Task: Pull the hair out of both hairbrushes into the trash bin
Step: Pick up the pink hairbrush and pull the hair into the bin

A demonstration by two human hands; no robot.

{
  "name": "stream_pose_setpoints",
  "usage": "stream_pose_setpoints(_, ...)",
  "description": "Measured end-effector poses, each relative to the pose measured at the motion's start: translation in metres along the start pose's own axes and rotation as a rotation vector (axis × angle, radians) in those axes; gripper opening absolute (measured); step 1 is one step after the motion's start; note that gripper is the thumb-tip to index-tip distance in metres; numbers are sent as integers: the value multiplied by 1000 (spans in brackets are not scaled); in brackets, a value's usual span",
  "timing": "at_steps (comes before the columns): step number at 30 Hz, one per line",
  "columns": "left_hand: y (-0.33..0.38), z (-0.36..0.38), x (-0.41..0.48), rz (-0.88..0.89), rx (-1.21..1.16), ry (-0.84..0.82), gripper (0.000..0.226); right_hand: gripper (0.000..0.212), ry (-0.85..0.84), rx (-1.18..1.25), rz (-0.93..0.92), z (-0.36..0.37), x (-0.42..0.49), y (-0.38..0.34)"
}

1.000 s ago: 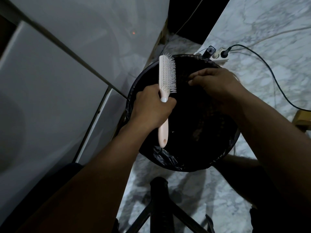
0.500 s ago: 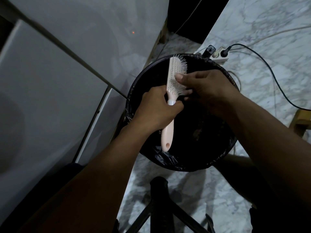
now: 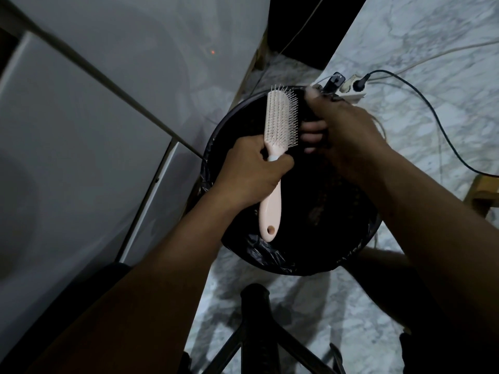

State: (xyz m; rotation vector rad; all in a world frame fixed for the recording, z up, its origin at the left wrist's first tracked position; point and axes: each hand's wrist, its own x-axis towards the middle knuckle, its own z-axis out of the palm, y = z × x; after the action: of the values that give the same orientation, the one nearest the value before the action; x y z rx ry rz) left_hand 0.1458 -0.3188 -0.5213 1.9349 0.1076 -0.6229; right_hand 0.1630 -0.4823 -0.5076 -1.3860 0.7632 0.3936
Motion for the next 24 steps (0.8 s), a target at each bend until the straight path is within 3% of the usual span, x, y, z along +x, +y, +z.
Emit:
stream_pose_setpoints(3, 0, -1, 0, -3, -78, -61, 5, 34, -58, -63, -130, 9, -4, 5)
stream_pose_setpoints(6, 2, -1, -2, 3, -129, -100, 11, 16, 27, -10, -199, 10, -3, 6)
stream_pose_setpoints(12, 4, -1, -3, -17, -105, -112, 15, 24, 136, 64, -133, 7, -1, 7)
stream_pose_setpoints(15, 2, -4, -4, -48, -1, -94, 24, 35, 212, 138, 23, 8, -2, 2)
stream_pose_setpoints(18, -3, -6, -4, -66, 194, -29, 23, 43, 353, -68, 67, 1, -5, -4)
stream_pose_setpoints(20, -4, -6, -4, -66, 230, -2, 28, 37, 334, -266, -16, 0, -6, -1)
stream_pose_setpoints(22, -3, -7, -4, -73, 233, 0, 31, 12, 219, -375, -49, 3, -3, 5)
stream_pose_setpoints(24, -1, -7, -5, -83, 234, -2, 35, 35, 106, -354, 29, 5, -2, 8)
